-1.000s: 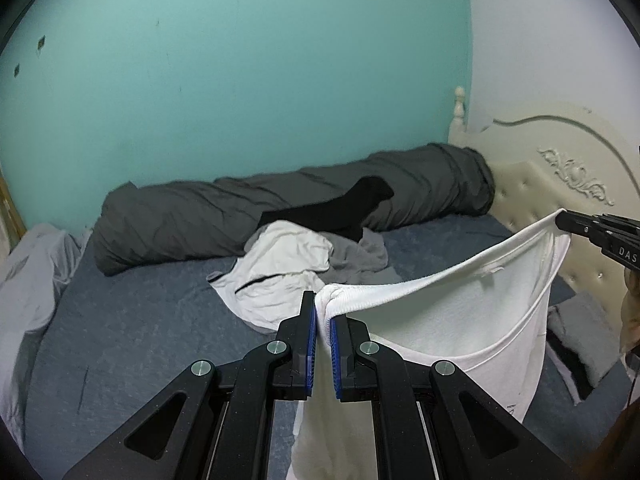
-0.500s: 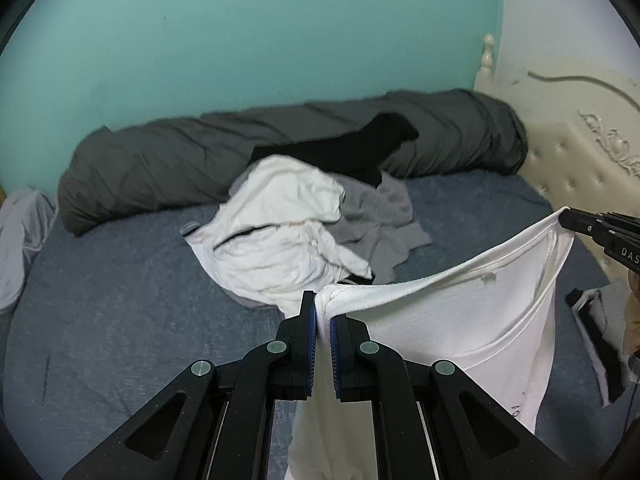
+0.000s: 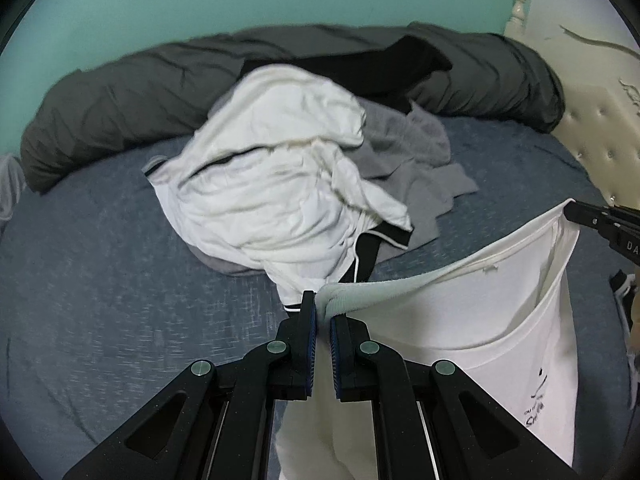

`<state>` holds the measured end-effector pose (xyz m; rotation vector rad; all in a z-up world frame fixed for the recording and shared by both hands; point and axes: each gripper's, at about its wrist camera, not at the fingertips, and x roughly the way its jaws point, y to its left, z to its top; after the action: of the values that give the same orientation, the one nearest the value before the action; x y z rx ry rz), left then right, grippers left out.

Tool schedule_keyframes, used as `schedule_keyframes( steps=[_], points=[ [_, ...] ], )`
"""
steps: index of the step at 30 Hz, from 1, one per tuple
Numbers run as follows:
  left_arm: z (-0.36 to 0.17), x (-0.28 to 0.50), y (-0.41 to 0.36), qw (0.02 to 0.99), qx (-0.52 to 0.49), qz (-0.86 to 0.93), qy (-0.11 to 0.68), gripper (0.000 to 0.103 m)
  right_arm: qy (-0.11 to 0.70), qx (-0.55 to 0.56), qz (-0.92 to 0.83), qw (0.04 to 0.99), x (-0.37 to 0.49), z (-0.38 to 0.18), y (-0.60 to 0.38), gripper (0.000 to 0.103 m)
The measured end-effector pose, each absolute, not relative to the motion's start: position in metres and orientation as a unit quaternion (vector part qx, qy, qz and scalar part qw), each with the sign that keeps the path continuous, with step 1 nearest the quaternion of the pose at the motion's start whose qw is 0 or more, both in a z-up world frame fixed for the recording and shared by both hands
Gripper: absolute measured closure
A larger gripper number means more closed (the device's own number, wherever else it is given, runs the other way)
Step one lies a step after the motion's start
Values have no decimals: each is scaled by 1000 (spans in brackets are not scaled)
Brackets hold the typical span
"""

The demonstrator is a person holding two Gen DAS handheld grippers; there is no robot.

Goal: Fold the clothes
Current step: 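Hold the white T-shirt raised and stretched between the left and right tools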

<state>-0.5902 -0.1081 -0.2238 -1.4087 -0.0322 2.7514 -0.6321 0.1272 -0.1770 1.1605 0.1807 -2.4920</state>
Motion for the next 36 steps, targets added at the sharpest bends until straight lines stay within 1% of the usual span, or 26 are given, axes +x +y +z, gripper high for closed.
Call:
schedule_keyframes(
  steps=[7, 17, 24, 27, 28, 29, 30, 31, 32, 33, 34, 35, 36],
  points=[
    [-270, -619, -106, 26, -481, 877, -11, 96, 64, 445, -874, 184, -664, -232, 124, 102],
    [-319, -645, -106, 22, -505, 863, -18, 95, 59, 473, -861, 177, -691, -283, 119, 102],
    [-338, -655, -106, 34, -501, 865, -23, 93, 60, 493, -851, 173, -705, -313, 114, 102],
    [-338, -655, -103, 38, -498, 866, -22, 89, 53, 507, -843, 171, -711, -324, 113, 102],
    [-337, -655, -105, 38, -496, 867, -27, 83, 46, 506, -844, 174, -711, -323, 114, 102],
    [-334, -655, -108, 39, -492, 869, -35, 66, 39, 504, -845, 177, -712, -322, 115, 100],
    [-331, -655, -111, 39, -488, 871, -45, 55, 32, 502, -845, 179, -712, -321, 117, 98],
    [-328, -653, -116, 40, -482, 873, -62, 38, 25, 500, -846, 182, -713, -320, 118, 97],
    [-325, -652, -121, 41, -480, 873, -80, 32, 16, 498, -847, 186, -713, -318, 120, 93],
    [-323, -651, -125, 41, -480, 872, -91, 32, 5, 494, -848, 191, -713, -313, 123, 84],
    [-320, -650, -128, 40, -478, 872, -100, 32, -4, 494, -847, 195, -713, -310, 126, 78],
    [-316, -647, -130, 39, -473, 874, -101, 32, -8, 496, -847, 193, -713, -307, 129, 74],
    [-313, -645, -132, 40, -470, 876, -101, 31, -7, 488, -852, 188, -711, -302, 132, 74]
  ],
)
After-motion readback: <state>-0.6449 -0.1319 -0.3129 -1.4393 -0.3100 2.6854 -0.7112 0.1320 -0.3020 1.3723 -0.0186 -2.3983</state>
